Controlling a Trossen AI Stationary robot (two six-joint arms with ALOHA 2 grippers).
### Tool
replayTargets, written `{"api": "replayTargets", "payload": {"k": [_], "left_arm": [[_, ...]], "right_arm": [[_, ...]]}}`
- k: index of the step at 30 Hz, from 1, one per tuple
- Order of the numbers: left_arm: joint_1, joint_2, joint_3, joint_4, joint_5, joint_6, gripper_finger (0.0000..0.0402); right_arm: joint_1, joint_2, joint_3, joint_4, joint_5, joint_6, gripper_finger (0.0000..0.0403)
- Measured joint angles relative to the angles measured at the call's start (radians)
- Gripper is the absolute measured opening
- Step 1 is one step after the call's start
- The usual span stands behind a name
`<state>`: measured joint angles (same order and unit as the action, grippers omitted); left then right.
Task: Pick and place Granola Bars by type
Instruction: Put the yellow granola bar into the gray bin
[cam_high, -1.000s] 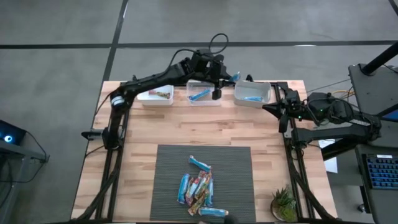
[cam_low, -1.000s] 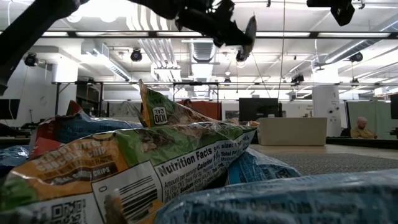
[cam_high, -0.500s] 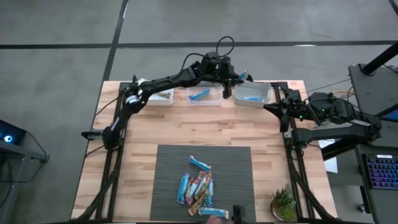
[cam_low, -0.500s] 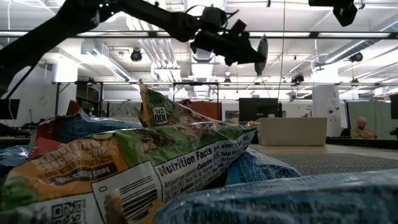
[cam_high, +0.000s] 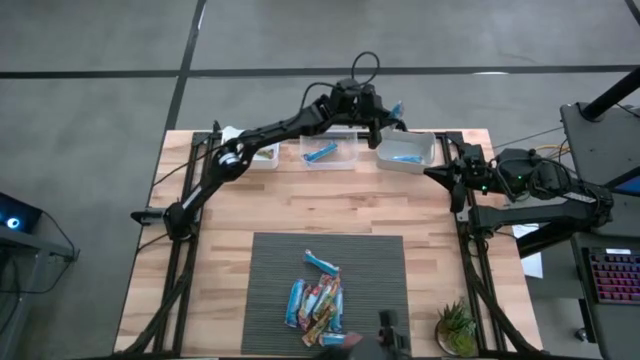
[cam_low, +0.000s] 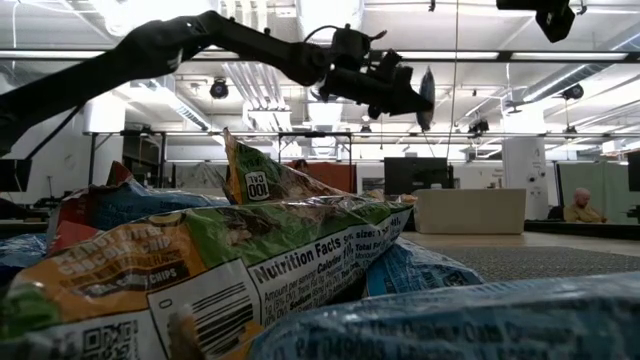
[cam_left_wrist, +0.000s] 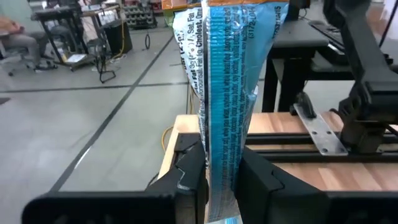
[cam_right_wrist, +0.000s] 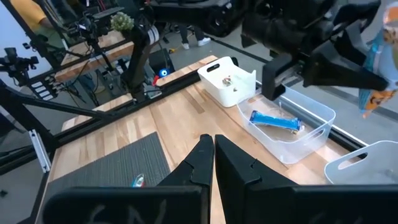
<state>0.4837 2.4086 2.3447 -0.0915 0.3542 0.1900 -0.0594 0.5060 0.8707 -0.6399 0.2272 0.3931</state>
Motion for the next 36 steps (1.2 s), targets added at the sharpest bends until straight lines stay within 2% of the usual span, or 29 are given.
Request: {"api": "replayTargets", "payload": {"k": [15, 31, 36], "left_arm": [[0.012, 0.009, -0.144, 0.075, 0.0, -0.036, 0.0048], [0.007, 0.01, -0.159, 0.091, 0.0, -0.089, 0.0049], [0.003, 0.009, -0.159, 0.092, 0.0, -0.102, 0.0067]], "right_arm": [[0.0, 0.0, 0.0, -0.004, 0.003, 0.0, 0.0008], [0.0, 0.0, 0.0, -0.008, 0.003, 0.0, 0.0008], [0.0, 0.0, 0.0, -0.008, 0.003, 0.0, 0.0008]]}}
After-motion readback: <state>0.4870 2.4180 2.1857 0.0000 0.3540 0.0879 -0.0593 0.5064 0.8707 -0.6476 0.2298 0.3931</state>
